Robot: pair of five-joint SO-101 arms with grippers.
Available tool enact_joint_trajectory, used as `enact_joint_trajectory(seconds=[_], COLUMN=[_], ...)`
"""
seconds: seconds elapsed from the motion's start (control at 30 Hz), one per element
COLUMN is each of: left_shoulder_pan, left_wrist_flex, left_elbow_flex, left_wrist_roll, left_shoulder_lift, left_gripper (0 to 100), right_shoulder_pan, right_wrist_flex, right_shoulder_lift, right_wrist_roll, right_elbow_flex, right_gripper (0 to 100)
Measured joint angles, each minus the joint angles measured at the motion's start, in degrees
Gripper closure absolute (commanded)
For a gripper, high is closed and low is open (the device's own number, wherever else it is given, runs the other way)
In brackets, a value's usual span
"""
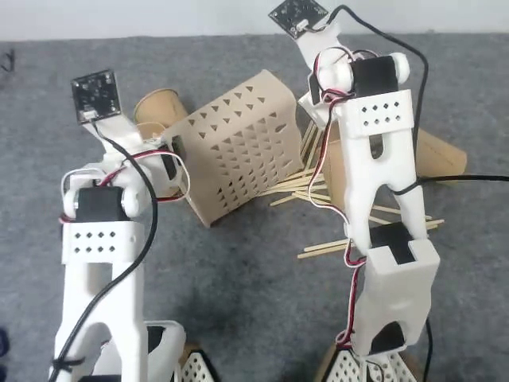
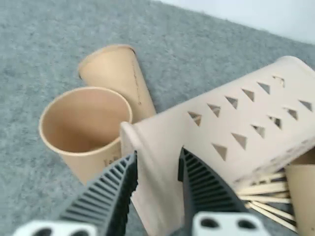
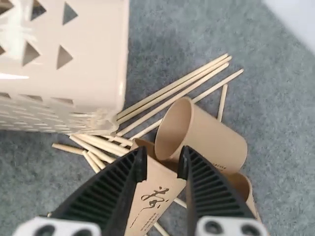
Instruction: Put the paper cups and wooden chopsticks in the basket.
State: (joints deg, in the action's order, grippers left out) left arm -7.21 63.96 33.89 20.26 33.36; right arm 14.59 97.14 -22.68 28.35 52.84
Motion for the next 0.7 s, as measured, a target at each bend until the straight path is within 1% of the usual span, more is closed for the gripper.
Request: enact_joint_trajectory(seconds=[0.17,0.3,0.43,0.6,0.7], left_shoulder_pan=[-3.52,-7.03,-7.38,-7.47,-7.47], left_wrist_flex=[-0.09,-0.09,-0.18,-0.18,-0.18], left_elbow_flex=[0.79,1.67,3.34,3.69,5.19], left_wrist_roll=[-5.63,-8.79,-11.43,-12.13,-14.86], left_shoulder_lift=[0.18,0.26,0.88,0.88,0.88], left_gripper=[87,87,87,87,87], right_shoulder_pan=[-0.79,-0.53,-0.18,2.64,2.99], right_wrist_flex=[-3.96,-8.44,-11.78,-12.13,-12.13], right_shoulder_lift=[0.00,0.00,-0.97,-3.43,-3.87], right_wrist_roll=[-0.44,-4.84,-8.00,-8.26,-8.26], right_elbow_flex=[0.00,0.00,0.00,0.00,0.00], right_gripper=[86.5,86.5,86.5,86.5,86.5])
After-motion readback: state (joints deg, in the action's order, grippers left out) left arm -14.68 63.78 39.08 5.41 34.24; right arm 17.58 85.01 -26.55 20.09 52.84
